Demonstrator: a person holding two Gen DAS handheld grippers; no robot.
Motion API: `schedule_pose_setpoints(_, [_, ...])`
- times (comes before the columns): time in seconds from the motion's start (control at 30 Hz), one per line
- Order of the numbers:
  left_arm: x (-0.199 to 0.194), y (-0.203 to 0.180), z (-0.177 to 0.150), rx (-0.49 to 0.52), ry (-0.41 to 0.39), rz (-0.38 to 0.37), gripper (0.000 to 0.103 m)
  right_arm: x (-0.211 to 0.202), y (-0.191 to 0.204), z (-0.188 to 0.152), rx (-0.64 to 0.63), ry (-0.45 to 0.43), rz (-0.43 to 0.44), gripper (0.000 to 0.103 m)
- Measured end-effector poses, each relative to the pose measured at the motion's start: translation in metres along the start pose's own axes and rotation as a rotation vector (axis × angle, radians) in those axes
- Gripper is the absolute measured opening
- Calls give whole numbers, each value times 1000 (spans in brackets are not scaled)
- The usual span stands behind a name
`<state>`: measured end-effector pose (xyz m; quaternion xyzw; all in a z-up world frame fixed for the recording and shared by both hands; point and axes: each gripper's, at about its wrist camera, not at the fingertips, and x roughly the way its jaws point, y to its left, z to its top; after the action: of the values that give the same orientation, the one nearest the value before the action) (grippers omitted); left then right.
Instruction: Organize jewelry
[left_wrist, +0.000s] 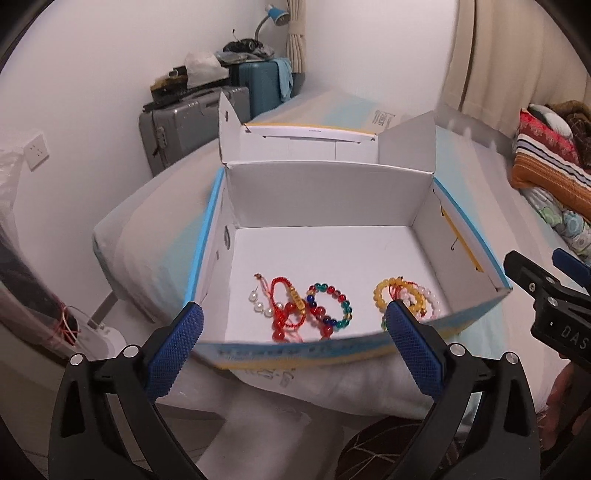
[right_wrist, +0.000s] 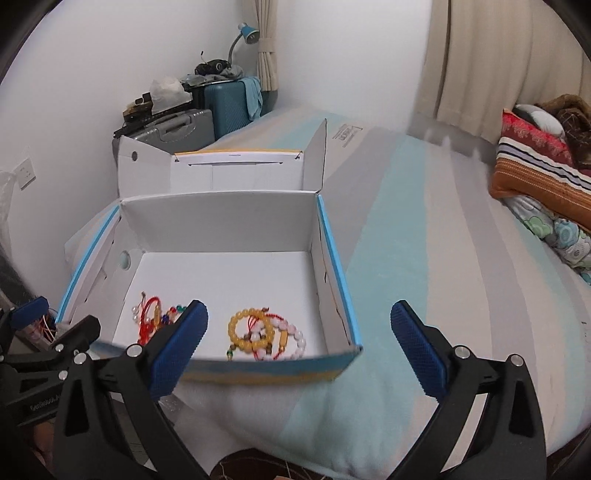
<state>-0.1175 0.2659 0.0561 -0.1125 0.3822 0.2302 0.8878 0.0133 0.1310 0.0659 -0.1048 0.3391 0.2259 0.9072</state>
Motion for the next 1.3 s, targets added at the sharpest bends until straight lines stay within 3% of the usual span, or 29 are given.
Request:
schedule_pose_setpoints(0.17, [-3, 7, -12, -38, 33, -29, 97, -12, 3, -21, 13, 28, 36, 95])
schedule_pose_setpoints(0.4, [-22, 14, -19, -59, 14, -25, 97, -17, 5, -37, 26, 54, 52, 95])
schedule_pose_setpoints(0.87, [-30, -7, -30, 20, 13, -23, 97, -20, 1, -42, 35, 60, 50, 95])
schedule_pose_setpoints(1.13, [-32, -12, -32, 28, 17, -17, 97, -24, 1, -42, 32, 52, 49, 95])
schedule_pose_setpoints(1.3, [-32, -11, -32, 1, 35, -52, 97, -25, 1, -42, 32, 52, 51, 95])
